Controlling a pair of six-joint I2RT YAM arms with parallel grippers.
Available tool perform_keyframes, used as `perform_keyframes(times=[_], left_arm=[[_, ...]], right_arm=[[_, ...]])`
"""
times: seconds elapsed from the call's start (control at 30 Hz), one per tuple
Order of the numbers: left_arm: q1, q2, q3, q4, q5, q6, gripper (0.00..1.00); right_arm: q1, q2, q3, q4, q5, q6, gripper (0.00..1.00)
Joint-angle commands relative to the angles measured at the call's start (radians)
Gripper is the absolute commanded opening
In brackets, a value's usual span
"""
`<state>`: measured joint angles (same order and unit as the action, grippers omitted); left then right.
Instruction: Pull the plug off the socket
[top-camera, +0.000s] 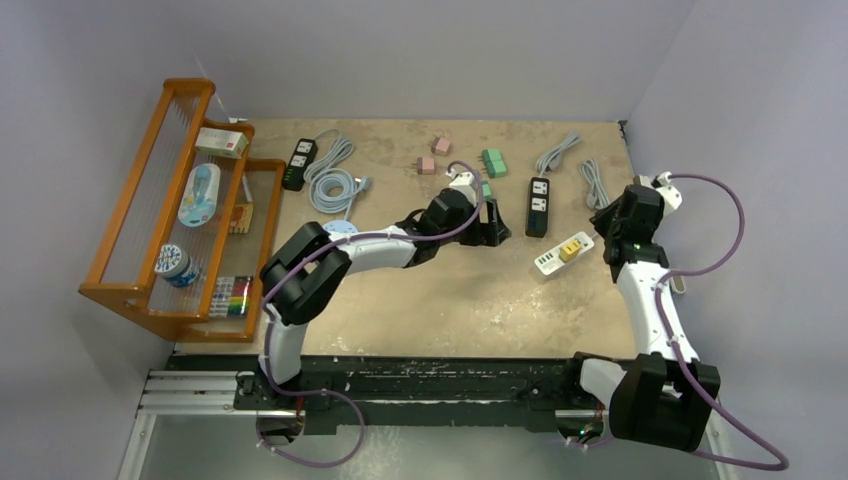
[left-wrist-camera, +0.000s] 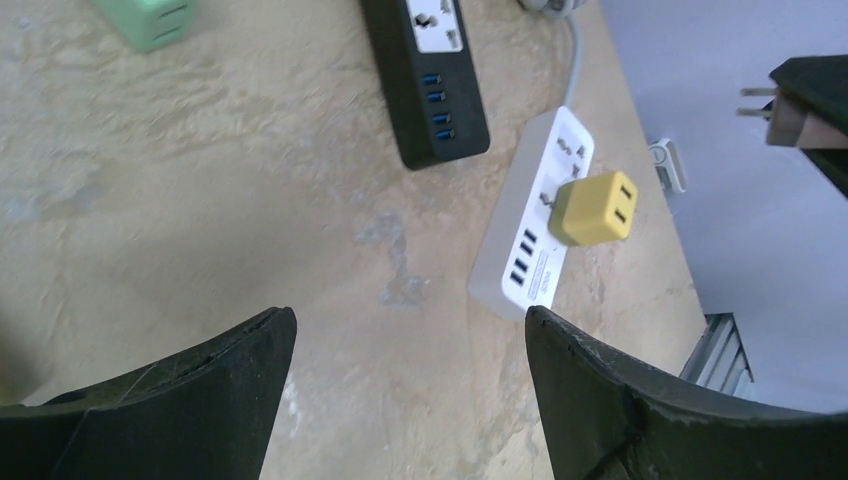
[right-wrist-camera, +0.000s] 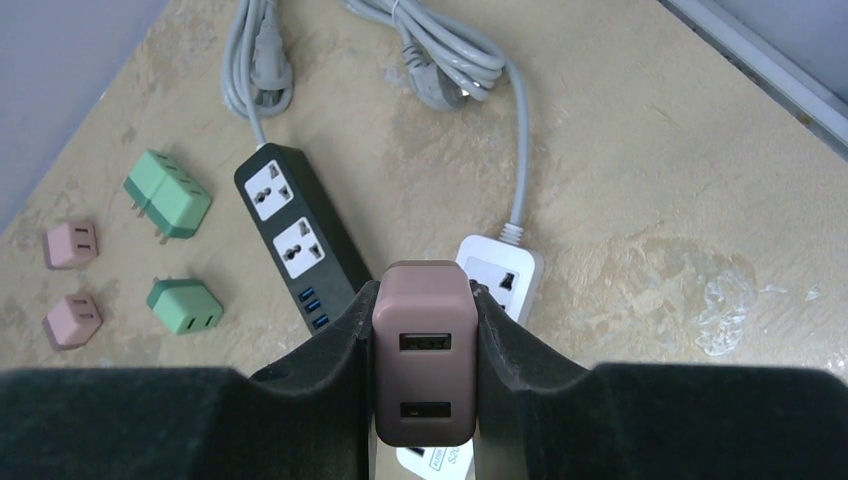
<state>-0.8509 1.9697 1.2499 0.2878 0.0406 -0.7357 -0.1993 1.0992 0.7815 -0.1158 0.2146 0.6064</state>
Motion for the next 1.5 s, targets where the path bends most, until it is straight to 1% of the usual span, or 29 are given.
perform_keyframes(times=[0.0,0.13,0.2,0.27,0.3,0.33,0.4,0.47,0.53,0.57,0.6,0.67,0.77,0.83,0.93,1.07,1.13,1.2,1.27,1.4,1.47], left_arm=[[-0.024,0.059,0.122,0.054,0.057,0.016,0.85],[-0.048,0.104,0.177,0.034,0.068,0.012,0.85],[-0.051,0.1,0.17,0.036,0.05,0.007,0.85],[-0.051,0.063,0.128,0.043,0.004,0.012,0.85],[-0.048,0.036,0.106,0.042,-0.036,0.023,0.85],[-0.043,0.002,0.078,0.035,-0.075,0.034,0.85],[-0.007,-0.074,0.012,0.02,-0.153,0.031,0.85],[0.069,-0.173,-0.091,0.04,-0.181,-0.019,0.85],[0.162,-0.277,-0.226,0.081,-0.193,-0.076,0.85],[0.194,-0.33,-0.288,0.088,-0.224,-0.083,0.85],[0.218,-0.387,-0.34,0.081,-0.264,-0.078,0.85],[0.233,-0.495,-0.406,0.03,-0.359,-0.054,0.85],[0.236,-0.628,-0.462,-0.045,-0.466,-0.025,0.86],[0.241,-0.684,-0.491,-0.077,-0.516,-0.013,0.87],[0.269,-0.719,-0.512,-0.145,-0.536,-0.006,0.87],[0.308,-0.759,-0.553,-0.161,-0.523,-0.017,0.87],[0.326,-0.774,-0.563,-0.168,-0.512,-0.018,0.87],[0.338,-0.784,-0.563,-0.181,-0.506,-0.013,0.87],[0.346,-0.795,-0.565,-0.197,-0.503,-0.007,0.87],[0.359,-0.812,-0.585,-0.2,-0.493,-0.006,0.87],[0.363,-0.813,-0.59,-0.202,-0.485,-0.006,0.87]], right_arm=[[-0.003,-0.026,-0.004,0.052,-0.061,-0.036,0.0],[-0.003,-0.046,-0.029,0.079,-0.115,-0.068,0.0],[-0.003,-0.05,-0.042,0.131,-0.197,-0.112,0.0],[-0.001,-0.026,-0.037,0.193,-0.331,-0.146,0.0],[0.017,0.015,-0.02,0.212,-0.386,-0.167,0.0],[0.054,0.052,0.003,0.213,-0.397,-0.176,0.0],[0.156,0.122,0.054,0.211,-0.337,-0.197,0.0],[0.228,0.176,0.066,0.266,-0.298,-0.192,0.0],[0.253,0.246,0.053,0.378,-0.332,-0.147,0.0],[0.268,0.297,0.066,0.428,-0.356,-0.127,0.0],[0.29,0.352,0.099,0.454,-0.374,-0.116,0.0],[0.353,0.478,0.235,0.472,-0.389,-0.116,0.0],[0.438,0.654,0.444,0.465,-0.445,-0.101,0.0],[0.473,0.776,0.586,0.441,-0.487,-0.08,0.0],[0.515,0.945,0.763,0.407,-0.506,-0.062,0.0],[0.556,1.138,1.003,0.303,-0.523,-0.07,0.0],[0.567,1.209,1.086,0.265,-0.525,-0.07,0.0],[0.572,1.256,1.135,0.255,-0.522,-0.068,0.0],[0.572,1.288,1.165,0.263,-0.524,-0.06,0.06],[0.573,1.366,1.245,0.265,-0.594,-0.051,0.19],[0.577,1.394,1.286,0.253,-0.605,-0.05,0.31]])
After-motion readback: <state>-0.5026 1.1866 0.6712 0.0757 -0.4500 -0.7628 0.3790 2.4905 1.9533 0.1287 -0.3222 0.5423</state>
